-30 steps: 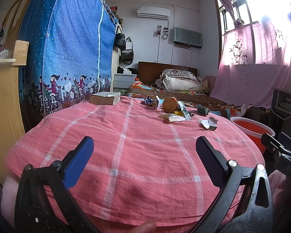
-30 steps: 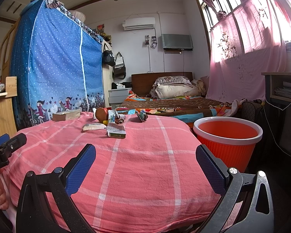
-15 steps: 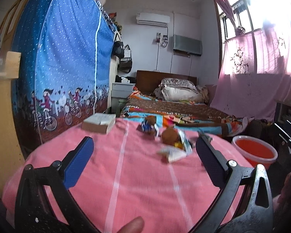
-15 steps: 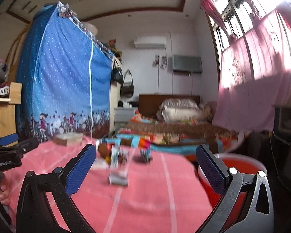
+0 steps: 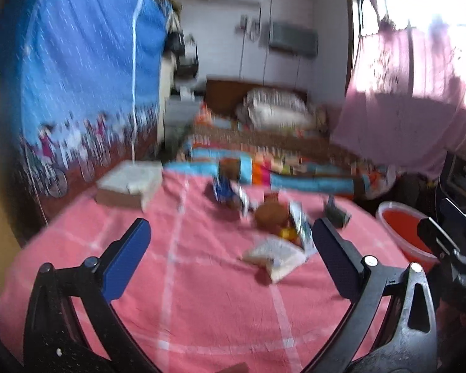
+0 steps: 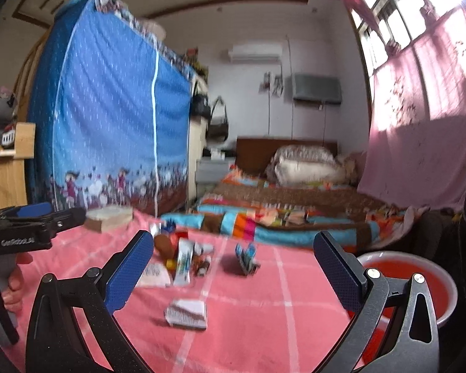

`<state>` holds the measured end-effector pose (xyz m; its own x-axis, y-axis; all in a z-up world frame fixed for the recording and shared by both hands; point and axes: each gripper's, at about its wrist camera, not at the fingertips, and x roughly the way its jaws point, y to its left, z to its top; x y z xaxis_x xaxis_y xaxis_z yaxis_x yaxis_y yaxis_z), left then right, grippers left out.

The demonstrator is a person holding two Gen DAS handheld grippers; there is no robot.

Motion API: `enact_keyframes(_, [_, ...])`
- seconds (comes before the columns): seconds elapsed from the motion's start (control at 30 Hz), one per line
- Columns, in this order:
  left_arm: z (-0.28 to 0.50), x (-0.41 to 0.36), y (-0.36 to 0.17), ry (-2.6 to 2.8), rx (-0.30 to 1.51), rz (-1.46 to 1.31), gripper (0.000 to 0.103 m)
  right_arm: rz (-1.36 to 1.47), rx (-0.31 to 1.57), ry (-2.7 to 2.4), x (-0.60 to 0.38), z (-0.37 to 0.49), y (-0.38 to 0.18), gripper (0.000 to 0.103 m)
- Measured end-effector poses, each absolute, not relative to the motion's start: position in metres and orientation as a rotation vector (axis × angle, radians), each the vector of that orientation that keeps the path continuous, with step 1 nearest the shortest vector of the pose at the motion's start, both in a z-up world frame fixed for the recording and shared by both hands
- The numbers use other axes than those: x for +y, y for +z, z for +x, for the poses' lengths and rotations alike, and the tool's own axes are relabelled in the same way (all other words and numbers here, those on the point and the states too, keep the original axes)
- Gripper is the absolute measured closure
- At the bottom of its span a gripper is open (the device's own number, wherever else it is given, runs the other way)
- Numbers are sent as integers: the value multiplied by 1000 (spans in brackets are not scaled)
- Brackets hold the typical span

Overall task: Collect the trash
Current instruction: 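Grasp the white paper wrapper with the right tool while the left tool grasps another wrapper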

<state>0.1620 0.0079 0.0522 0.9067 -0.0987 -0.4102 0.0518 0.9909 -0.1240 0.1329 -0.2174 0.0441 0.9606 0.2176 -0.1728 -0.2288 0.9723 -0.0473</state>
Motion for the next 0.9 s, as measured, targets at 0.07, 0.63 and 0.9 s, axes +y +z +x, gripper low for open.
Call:
enact_keyframes(0.07, [176, 4, 44, -103, 507, -110, 2, -64, 241, 233, -216, 142, 35, 0])
enact_keyframes(0.63, [215, -16, 11, -233, 785, -150, 39, -42, 626, 417, -201, 188, -13, 64])
enact_keyframes(0.9, [229, -28, 6, -267, 839, -176, 45, -65, 606, 389, -213, 206, -6, 67])
